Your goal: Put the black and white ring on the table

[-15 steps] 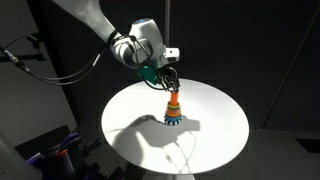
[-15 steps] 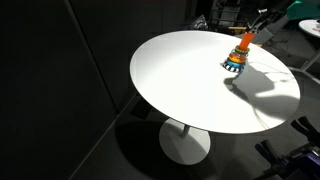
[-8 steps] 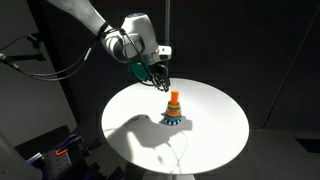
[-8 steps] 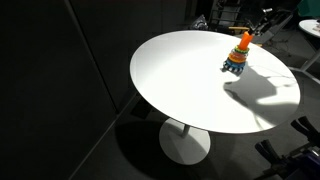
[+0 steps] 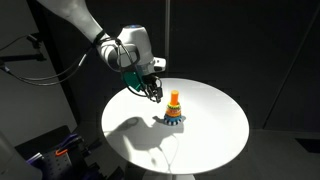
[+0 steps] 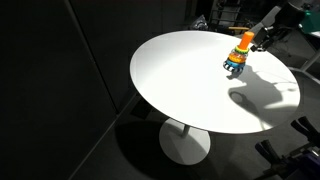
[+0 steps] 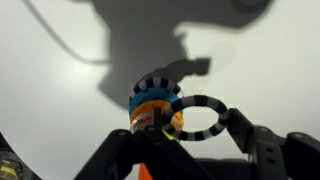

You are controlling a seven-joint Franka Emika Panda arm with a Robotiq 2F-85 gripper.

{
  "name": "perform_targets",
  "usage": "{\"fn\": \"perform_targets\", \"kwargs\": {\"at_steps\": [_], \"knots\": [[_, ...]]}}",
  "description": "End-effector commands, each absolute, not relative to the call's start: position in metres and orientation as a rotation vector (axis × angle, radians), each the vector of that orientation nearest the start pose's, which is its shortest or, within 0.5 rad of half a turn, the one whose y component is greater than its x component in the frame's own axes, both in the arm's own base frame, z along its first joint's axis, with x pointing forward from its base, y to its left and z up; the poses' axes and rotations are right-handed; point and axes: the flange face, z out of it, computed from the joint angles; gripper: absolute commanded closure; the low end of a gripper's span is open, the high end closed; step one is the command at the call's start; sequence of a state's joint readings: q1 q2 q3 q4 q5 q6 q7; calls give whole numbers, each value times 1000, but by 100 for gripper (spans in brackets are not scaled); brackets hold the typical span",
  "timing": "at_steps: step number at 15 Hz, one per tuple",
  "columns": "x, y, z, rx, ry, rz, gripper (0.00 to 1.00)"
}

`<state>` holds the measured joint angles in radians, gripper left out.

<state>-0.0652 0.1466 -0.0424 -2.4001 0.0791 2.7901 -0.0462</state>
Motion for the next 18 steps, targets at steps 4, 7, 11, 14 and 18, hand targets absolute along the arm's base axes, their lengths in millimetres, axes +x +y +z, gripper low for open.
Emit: {"fn": "perform_targets", "kwargs": {"at_steps": [4,7,11,14,18], "knots": [[510,-62,253,-3138,152,-363,2],[509,-66,248,-3158,133,-320,0],[508,-73,250,-3192,97,-160,0],[509,-77,257,-3196,87,-20,0],[514,-80,278,-3185,87,115,0]]}}
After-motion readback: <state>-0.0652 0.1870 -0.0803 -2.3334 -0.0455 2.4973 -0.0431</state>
